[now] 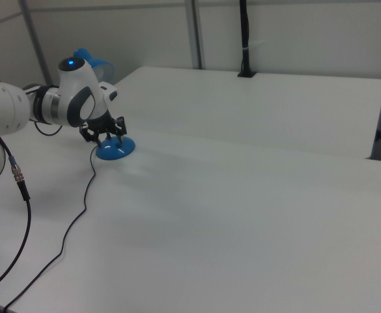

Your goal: Turn off the lamp

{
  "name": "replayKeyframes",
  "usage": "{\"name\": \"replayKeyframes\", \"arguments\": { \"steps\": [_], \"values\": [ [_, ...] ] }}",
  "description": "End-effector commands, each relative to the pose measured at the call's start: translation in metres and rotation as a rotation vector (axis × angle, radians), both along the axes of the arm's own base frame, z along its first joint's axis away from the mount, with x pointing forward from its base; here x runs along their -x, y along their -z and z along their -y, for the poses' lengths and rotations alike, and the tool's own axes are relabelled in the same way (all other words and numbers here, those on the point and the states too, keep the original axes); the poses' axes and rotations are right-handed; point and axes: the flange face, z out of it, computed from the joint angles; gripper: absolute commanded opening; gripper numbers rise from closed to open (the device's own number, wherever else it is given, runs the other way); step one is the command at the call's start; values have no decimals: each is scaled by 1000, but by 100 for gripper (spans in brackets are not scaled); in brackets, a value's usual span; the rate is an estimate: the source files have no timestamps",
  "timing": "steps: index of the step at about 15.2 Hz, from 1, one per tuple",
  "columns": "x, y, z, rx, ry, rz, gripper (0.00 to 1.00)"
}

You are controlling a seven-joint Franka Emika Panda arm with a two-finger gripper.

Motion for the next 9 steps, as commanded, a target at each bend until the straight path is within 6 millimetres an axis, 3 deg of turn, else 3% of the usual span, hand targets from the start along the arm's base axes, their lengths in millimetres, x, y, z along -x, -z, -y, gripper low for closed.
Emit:
{"name": "replayKeyframes", "arguments": {
  "steps": [1, 5, 9],
  "values": [
    [22, 16, -4, 42, -6, -97, 100],
    [39, 29, -23, 62, -35, -182, 100],
    [52, 31, -21, 70, -40, -213, 100]
  ]
}}
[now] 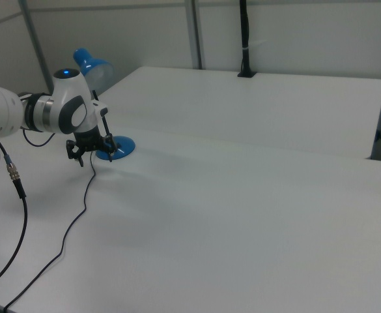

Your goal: Turn off the lamp

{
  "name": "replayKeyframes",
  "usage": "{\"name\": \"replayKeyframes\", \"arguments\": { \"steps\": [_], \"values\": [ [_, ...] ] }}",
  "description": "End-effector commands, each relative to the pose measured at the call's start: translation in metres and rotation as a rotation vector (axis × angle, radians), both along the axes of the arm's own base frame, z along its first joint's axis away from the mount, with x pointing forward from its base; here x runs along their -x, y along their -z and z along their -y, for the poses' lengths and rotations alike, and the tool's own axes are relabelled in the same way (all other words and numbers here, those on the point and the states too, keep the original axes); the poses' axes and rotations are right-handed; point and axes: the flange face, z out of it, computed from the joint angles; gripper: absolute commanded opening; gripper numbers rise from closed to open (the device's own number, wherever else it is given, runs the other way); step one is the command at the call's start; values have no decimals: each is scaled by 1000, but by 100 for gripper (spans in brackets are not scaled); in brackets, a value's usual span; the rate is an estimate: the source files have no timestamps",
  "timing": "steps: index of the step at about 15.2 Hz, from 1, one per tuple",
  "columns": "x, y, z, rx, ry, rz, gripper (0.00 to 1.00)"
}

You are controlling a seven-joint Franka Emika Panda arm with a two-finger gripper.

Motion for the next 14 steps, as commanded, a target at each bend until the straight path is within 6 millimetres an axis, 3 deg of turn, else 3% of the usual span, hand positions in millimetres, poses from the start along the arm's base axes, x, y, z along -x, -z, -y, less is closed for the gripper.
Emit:
{"name": "replayKeyframes", "arguments": {
  "steps": [1, 6, 10, 11, 14],
  "values": [
    [26, -6, 4, 33, 0, -40, 100],
    [35, 8, 4, 103, -40, -50, 100],
    [35, 0, 6, 80, 160, -65, 100],
    [35, -9, 8, 78, 199, -63, 100],
    [49, -67, 42, 114, 278, -156, 100]
  ]
}}
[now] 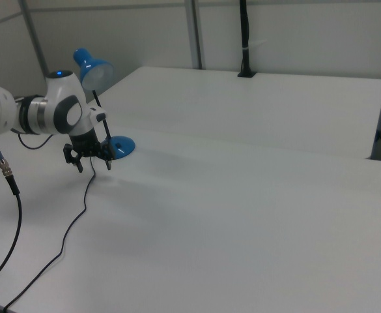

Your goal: Turn off the lamp

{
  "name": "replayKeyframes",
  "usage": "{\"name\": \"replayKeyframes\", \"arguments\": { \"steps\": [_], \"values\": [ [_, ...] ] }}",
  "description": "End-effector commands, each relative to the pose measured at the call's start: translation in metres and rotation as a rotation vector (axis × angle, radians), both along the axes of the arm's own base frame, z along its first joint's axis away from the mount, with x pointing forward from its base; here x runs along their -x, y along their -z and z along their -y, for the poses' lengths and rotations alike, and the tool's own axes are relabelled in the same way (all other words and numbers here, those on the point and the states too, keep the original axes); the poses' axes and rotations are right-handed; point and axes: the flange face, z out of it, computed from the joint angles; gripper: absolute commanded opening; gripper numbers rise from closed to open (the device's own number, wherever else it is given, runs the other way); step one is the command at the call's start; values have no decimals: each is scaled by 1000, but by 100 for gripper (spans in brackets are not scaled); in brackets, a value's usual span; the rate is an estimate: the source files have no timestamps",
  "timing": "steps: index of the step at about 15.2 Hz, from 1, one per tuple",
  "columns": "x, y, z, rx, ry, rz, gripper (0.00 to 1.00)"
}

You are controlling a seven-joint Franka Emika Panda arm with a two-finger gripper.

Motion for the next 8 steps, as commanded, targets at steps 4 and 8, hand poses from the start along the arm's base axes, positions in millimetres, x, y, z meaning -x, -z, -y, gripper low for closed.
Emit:
{"name": "replayKeyframes", "arguments": {
  "steps": [4, 8],
  "values": [
    [49, -141, 93, 36, 260, -173, 100],
    [78, -215, 170, 93, 381, -201, 100]
  ]
}}
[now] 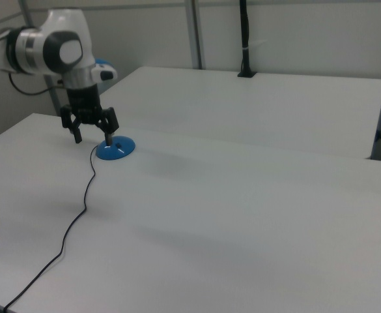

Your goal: Turn off the lamp

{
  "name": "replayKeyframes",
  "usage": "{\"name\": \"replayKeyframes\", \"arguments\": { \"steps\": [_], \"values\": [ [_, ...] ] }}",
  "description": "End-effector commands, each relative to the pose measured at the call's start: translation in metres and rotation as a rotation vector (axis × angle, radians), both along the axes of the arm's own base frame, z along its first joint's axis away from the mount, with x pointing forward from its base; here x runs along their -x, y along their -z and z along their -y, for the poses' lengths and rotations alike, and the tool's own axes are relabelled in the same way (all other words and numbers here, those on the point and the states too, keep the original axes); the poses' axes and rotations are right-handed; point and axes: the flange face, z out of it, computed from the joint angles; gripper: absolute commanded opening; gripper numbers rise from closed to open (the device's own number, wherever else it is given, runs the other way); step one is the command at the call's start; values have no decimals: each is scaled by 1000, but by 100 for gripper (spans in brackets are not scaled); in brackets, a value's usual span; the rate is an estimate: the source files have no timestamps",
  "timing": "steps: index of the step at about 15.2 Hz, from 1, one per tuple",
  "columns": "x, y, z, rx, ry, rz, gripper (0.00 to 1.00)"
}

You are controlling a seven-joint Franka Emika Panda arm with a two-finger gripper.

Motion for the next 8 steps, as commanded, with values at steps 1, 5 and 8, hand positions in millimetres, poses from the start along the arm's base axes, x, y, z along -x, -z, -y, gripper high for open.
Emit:
{"name": "replayKeyframes", "arguments": {
  "steps": [1, 5, 8],
  "values": [
    [29, -51, 64, 52, 117, -17, 100],
    [32, -66, 112, 42, 188, 6, 100],
    [36, -74, 123, 44, 212, 13, 100]
  ]
}}
